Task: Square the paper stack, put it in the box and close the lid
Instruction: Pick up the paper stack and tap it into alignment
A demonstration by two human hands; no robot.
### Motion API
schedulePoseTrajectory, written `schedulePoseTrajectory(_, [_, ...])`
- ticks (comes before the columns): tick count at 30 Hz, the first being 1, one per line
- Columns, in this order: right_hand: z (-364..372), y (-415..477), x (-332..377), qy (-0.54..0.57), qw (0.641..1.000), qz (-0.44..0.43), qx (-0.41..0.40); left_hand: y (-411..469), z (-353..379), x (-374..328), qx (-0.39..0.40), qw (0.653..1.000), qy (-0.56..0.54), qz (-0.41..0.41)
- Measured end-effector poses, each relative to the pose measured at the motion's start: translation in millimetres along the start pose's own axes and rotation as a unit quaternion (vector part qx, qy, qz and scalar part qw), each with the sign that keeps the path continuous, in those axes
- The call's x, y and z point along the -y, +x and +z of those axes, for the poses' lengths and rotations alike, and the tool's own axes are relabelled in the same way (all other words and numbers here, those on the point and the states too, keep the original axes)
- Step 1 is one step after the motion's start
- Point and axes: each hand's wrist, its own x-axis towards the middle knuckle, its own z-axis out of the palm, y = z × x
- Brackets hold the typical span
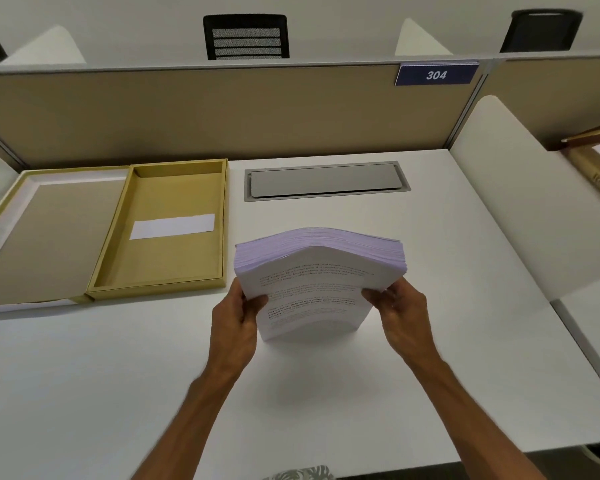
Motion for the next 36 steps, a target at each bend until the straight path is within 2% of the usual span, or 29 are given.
schedulePoseTrajectory(14, [1.8,0.3,0.3,-0.025,0.999,-0.017,0.016,-8.0,-5.1,0.3,-0.017,1.000,0.007,-0.004])
schedulePoseTrajectory(28, [2.0,-9.1,-7.0,-0.025,0.999,0.001,0.030,-15.7,-2.3,-0.1,0.042,0.999,0.000,-0.018])
schedulePoseTrajectory(33, [3.8,-7.4,-6.0,-0.026,1.000,0.008,0.010,-14.7,-2.4,-1.3,0.015,0.999,0.032,-0.015])
schedulePoseTrajectory(36, [5.4,-4.0,4.5,-0.017,0.999,0.012,0.025,-12.5,-9.3,-3.2,0.009,0.999,0.032,-0.017])
